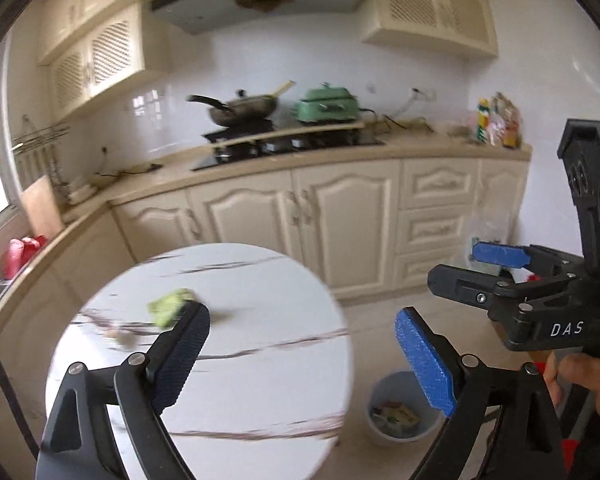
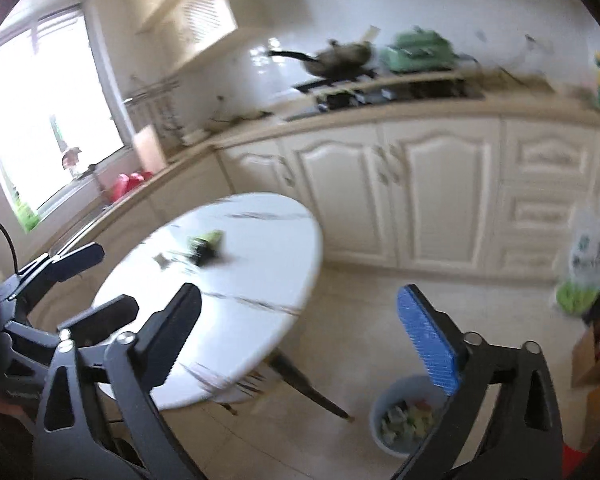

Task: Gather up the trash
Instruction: 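Return both tools to the table, then grasp the juice pouch with the left gripper while the right grasps the black bag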

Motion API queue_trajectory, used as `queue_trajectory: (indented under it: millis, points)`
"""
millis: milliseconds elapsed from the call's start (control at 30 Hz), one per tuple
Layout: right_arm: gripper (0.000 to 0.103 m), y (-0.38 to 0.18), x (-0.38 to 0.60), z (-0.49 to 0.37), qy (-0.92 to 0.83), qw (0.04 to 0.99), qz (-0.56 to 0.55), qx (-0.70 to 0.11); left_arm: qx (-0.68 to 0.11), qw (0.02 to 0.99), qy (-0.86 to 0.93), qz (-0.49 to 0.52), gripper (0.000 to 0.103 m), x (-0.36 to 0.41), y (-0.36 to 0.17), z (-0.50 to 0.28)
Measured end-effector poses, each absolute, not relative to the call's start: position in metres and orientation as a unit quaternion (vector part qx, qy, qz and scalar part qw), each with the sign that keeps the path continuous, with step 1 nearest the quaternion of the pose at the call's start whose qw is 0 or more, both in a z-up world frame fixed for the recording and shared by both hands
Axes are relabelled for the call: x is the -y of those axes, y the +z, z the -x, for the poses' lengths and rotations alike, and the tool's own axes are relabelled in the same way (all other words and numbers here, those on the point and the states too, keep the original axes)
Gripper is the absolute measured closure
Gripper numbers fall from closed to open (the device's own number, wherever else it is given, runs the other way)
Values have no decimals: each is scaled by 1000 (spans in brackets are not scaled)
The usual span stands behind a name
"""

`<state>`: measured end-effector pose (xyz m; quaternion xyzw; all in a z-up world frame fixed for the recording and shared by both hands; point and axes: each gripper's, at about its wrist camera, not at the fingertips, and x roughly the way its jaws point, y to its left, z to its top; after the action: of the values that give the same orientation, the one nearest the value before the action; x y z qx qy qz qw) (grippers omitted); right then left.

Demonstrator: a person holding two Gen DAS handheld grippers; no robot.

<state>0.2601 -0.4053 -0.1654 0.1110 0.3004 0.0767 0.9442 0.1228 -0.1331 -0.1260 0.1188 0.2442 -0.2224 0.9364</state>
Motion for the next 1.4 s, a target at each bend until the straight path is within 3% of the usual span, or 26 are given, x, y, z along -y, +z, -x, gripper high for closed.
queue_trajectory:
  millis: [400,700,867,967,1100,1167,1200,1400]
  points:
    - [3,-164,265,-374,135,925,-29,-354,-254,956,-123,-86,6,-34,-96,-139]
    - [3,-252,185,-479,156,874,78,-454,-317,942,-87,-69,5,-90,-108,-209]
    - [4,-289,184,-506,159,865,63,-471,-360,927,-84,-59,5,-104,-120,-271]
    - [12,-303,188,-517,163,863,58,-474,-389,916,-83,-54,5,-106,-132,-306]
    - [32,-309,194,-524,169,865,51,-470,-408,907,-96,-51,5,-96,-142,-361]
    - [46,-311,194,-526,173,863,52,-472,-417,903,-91,-52,5,-92,-148,-373]
    - [60,-314,193,-526,175,860,55,-476,-419,902,-92,-51,5,-90,-151,-376]
    - [66,-309,195,-520,199,856,57,-473,-452,886,-88,-49,6,-68,-184,-426]
